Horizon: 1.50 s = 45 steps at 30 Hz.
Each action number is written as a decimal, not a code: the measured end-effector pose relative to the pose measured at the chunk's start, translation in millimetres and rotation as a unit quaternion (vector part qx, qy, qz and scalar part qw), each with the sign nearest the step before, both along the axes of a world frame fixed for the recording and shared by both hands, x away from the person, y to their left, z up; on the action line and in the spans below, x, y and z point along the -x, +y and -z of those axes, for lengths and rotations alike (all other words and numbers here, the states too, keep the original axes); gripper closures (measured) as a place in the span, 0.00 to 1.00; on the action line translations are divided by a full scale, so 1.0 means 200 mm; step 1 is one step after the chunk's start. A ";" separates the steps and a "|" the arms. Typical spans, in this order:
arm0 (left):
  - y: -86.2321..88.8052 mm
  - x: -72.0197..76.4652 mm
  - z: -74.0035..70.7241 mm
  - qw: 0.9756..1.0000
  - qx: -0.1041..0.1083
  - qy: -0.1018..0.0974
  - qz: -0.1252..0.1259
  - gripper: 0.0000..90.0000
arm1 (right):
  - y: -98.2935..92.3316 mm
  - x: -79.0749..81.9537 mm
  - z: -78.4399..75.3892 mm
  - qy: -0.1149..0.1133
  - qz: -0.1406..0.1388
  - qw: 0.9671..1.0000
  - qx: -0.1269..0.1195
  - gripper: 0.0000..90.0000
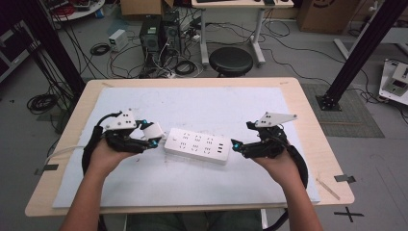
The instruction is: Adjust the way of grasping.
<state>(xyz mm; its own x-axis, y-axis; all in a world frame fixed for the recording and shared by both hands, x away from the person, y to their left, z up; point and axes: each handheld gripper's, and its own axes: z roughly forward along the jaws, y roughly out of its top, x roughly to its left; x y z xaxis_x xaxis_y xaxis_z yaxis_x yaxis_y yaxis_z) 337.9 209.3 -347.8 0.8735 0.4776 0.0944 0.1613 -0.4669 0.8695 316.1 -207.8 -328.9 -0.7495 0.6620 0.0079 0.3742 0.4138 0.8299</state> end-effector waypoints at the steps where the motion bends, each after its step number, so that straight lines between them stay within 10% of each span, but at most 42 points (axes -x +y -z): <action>1: -0.05 0.03 0.01 1.000 0.003 -0.009 0.016 0.47 | 0.01 0.00 0.00 0.006 -0.005 1.000 -0.009 0.20; 12: -0.28 0.12 0.07 0.994 -0.010 -0.077 0.082 0.47 | 0.10 -0.02 0.06 0.074 -0.043 0.993 -0.078 0.20; 16: -0.36 0.16 0.12 0.989 -0.015 -0.116 0.096 0.47 | 0.16 -0.06 0.12 0.137 -0.069 0.979 -0.135 0.20; 27: -0.47 0.20 0.15 0.979 -0.025 -0.170 0.112 0.47 | 0.31 -0.12 0.26 0.236 -0.102 0.947 -0.190 0.20; 35: -0.51 0.21 0.16 0.974 -0.024 -0.192 0.116 0.47 | 0.35 -0.14 0.29 0.262 -0.117 0.935 -0.208 0.22; 38: -0.53 0.22 0.16 0.972 -0.023 -0.199 0.121 0.47 | 0.36 -0.15 0.31 0.274 -0.136 0.925 -0.226 0.33; 45: -0.56 0.22 0.16 0.971 -0.021 -0.203 0.126 0.47 | 0.36 -0.15 0.33 0.278 -0.155 0.915 -0.248 0.50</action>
